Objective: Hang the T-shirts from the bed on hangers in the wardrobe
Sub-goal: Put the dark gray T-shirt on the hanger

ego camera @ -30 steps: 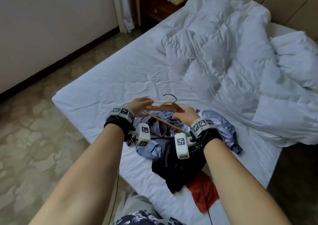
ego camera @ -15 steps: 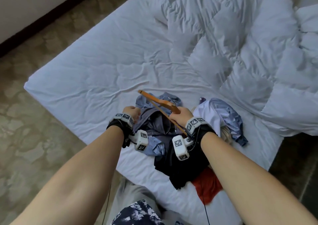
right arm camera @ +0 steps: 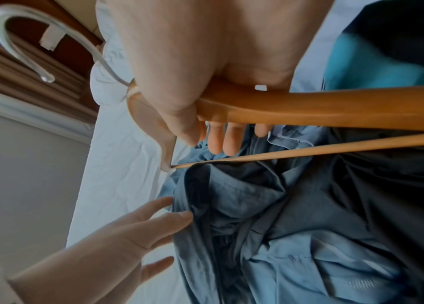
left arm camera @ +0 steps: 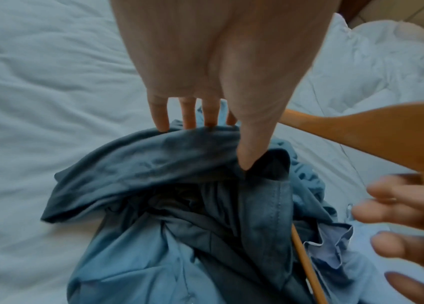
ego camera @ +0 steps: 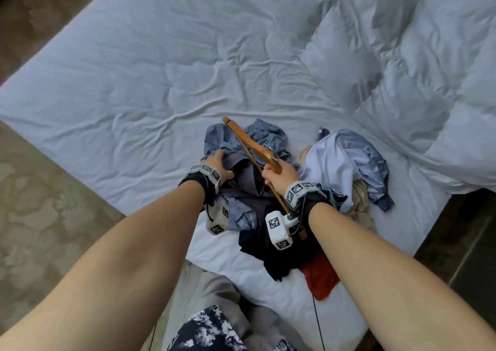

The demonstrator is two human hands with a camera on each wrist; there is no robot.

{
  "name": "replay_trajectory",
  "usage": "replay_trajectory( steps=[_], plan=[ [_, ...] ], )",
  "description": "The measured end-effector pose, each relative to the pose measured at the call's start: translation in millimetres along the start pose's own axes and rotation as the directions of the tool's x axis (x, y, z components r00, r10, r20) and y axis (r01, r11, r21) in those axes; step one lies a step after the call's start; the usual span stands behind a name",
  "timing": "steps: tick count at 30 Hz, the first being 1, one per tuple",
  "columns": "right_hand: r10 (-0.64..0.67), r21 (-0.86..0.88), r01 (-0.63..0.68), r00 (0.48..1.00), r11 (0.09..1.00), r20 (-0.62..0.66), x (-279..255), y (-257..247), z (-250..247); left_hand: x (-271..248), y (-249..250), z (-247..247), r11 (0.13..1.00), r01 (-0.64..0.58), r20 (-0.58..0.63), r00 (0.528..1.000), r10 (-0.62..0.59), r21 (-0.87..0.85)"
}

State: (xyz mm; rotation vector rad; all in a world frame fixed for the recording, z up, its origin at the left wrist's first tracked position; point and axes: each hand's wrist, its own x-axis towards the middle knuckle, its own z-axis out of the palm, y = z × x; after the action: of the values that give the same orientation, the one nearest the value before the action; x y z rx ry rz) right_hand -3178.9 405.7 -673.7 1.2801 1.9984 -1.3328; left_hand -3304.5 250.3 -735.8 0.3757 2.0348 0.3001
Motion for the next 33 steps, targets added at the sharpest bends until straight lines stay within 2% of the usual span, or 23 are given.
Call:
replay_trajectory(
  steps=[3, 6, 12, 16, 19, 23, 27, 31, 33],
  plan=[
    [0.022, -0.010, -0.022, 0.999, 1.000, 0.028, 4.8, 1.5, 2.9, 5.4, 0.2, 0.3, 0.996, -0.001, 0.032, 0.999, -0.002, 0.086],
    [0.014, -0.027, -0.012, 0.998, 1.000, 0.066, 7.3, 0.8, 3.8, 6.7, -1.1, 0.4, 0.992, -0.033, -0.006, 0.999, 0.034, 0.121],
    [-0.004, -0.050, 0.008, 0.996, 0.999, 0.093, 10.7, -2.1, 1.6, 6.8, 5.2, -9.5, 0.992, -0.034, -0.035, 0.999, 0.030, -0.121],
    [-0.011, -0.080, 0.020, 0.993, 0.997, 0.119, 6.3, -7.2, 0.2, -3.7, 21.5, -25.3, 0.972, -0.089, -0.125, 0.990, 0.063, -0.219],
    [-0.017, -0.054, 0.025, 0.989, 0.998, 0.144, 1.0, -11.7, -2.3, -13.5, 39.1, -38.3, 0.952, -0.134, -0.119, 0.987, 0.104, -0.277],
    [-0.044, 0.051, 0.038, 0.992, 0.998, 0.119, -13.1, -22.7, -15.6, -34.5, 65.1, -55.1, 0.870, -0.177, -0.118, 0.983, 0.138, -0.461],
    [-0.086, 0.120, 0.080, 0.995, 0.990, 0.047, -31.6, -35.8, -33.6, -65.6, 92.8, -72.0, 0.771, -0.147, -0.071, 0.989, 0.131, -0.619],
    [-0.122, 0.340, 0.108, 0.992, 0.934, 0.021, -60.5, -43.3, -63.5, -107.8, 129.4, -85.8, 0.701, -0.217, -0.120, 0.975, 0.186, -0.680],
    [-0.143, 0.384, 0.127, 0.990, 0.915, 0.012, -80.1, -46.5, -81.2, -130.2, 145.4, -89.0, 0.663, -0.239, -0.133, 0.969, 0.207, -0.710]
  ],
)
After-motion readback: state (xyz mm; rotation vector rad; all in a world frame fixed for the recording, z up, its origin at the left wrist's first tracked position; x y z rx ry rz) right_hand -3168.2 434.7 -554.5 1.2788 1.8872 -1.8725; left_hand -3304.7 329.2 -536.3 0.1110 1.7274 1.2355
